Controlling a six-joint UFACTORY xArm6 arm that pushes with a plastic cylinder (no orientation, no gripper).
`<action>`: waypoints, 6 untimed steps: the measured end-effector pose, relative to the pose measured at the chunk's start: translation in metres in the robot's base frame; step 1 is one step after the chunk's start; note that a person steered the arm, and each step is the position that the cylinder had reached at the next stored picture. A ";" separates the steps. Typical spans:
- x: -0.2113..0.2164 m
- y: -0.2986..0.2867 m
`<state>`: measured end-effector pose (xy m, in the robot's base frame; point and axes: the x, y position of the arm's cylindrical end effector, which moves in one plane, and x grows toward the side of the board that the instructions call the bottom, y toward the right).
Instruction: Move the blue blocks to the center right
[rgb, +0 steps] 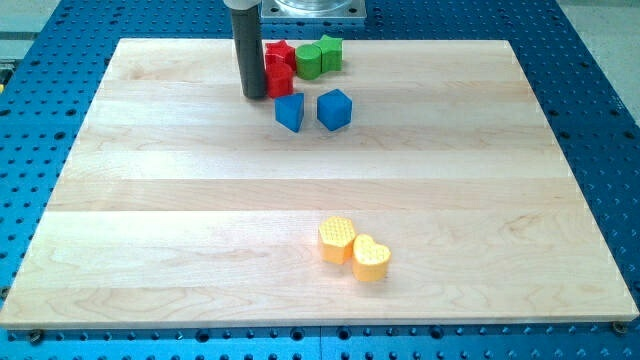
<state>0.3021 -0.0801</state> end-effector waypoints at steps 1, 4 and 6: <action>-0.013 0.008; 0.004 -0.002; 0.005 -0.002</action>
<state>0.3071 -0.0820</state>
